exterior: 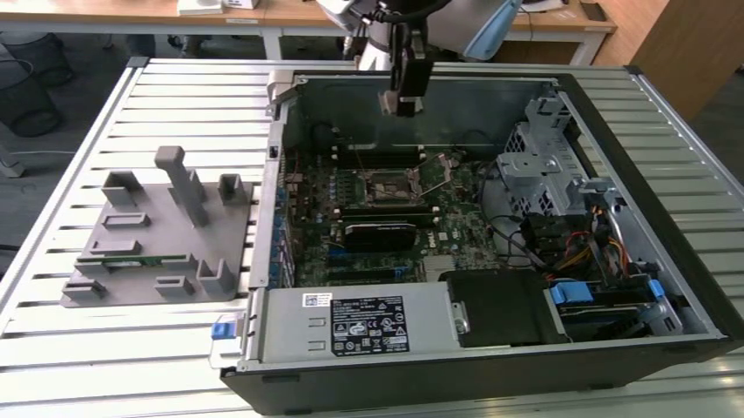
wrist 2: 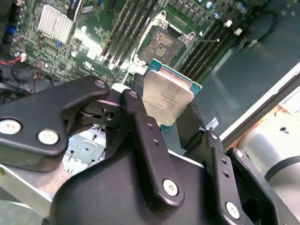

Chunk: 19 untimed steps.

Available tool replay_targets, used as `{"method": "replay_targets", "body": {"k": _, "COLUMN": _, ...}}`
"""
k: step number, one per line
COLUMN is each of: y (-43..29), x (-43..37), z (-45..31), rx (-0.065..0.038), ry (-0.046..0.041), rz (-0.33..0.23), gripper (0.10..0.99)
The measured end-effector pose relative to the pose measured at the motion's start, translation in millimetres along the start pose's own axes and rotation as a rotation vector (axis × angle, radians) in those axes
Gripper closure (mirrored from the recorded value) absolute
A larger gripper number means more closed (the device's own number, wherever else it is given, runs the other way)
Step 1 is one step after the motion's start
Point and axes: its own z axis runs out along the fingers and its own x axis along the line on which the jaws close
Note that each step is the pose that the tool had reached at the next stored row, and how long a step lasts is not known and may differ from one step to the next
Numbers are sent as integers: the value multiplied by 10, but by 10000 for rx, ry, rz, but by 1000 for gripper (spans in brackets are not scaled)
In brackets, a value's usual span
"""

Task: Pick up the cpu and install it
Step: 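Place the cpu into insertion slot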

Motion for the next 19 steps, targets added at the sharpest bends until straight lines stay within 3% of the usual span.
{"method": "replay_targets", "body": {"k": 9, "y": -3, "x": 71, "z": 128, "rx": -146, "ry": -13, "rz": -5, "gripper": 561}}
{"method": "replay_targets", "body": {"k": 19, "y": -9, "x": 74, "z": 309, "rx": -171, "ry": -25, "rz": -4, "gripper": 561}}
